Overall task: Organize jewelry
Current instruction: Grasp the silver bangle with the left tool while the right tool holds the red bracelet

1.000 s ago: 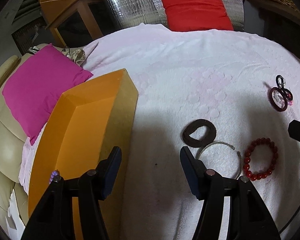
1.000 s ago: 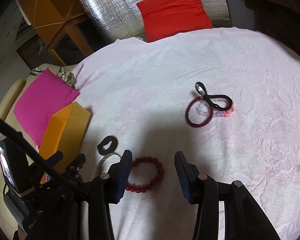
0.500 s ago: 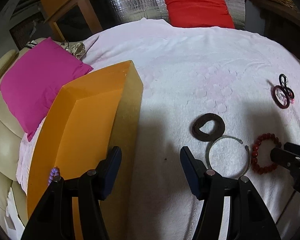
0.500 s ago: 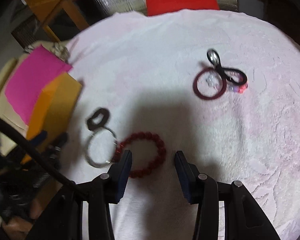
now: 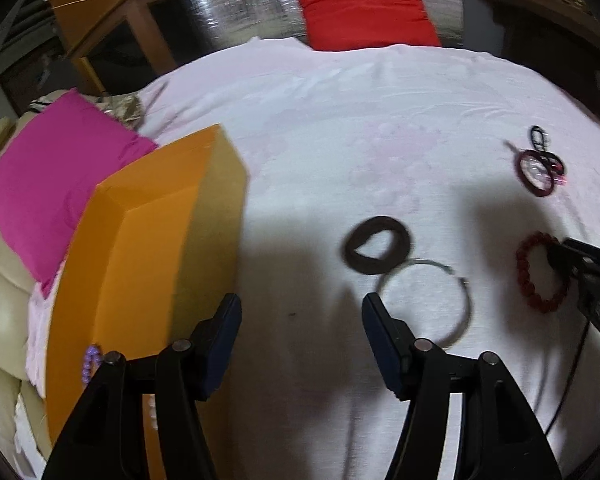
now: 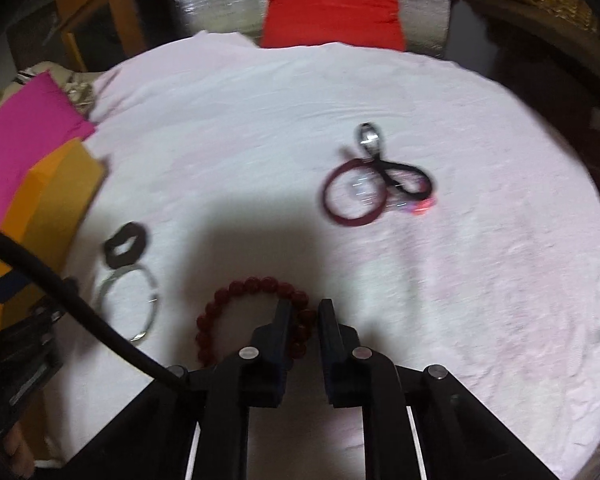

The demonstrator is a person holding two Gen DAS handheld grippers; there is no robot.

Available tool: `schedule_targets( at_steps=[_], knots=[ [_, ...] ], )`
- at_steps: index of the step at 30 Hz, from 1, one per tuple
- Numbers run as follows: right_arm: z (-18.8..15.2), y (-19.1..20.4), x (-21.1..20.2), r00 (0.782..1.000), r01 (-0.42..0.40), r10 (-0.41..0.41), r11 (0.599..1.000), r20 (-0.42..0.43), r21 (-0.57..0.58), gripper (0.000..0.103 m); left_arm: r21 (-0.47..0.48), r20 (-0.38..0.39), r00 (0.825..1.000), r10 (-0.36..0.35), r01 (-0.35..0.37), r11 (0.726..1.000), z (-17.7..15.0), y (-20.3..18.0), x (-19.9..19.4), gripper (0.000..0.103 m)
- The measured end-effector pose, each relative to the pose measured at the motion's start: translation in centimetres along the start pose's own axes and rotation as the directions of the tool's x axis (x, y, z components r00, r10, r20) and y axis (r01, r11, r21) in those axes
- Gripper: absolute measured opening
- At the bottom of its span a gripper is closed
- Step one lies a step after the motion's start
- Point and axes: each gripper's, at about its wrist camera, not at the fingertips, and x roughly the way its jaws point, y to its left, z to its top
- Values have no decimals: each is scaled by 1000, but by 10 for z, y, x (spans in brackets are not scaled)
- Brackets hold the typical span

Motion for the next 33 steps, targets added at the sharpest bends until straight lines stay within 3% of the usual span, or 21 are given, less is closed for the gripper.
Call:
schedule_targets(
  at_steps=[4,14,24,27,33],
  knots=[
    [3,-13,-1,1000,1,-1,999,-7,43,15,-9,-17,994,-110,110,994,2,-7,2,70],
    [4,-15,2,1000,-27,28,997,-14,73,15,-16,-87,974,-211,210,977,2,-25,20,71],
    [2,-21,-1,999,-40,42,995,-17,91,15,-56,-99,961,-260,255,965,5,-25,23,71],
    [2,-20,-1,999,-40,42,995,-16,92,15,-99,-65,947,-315,308,946,5,-16,14,71],
    [2,-21,-2,999,-40,42,995,-16,93,15,-49,-114,944,-310,307,951,1,-32,23,71]
  ],
)
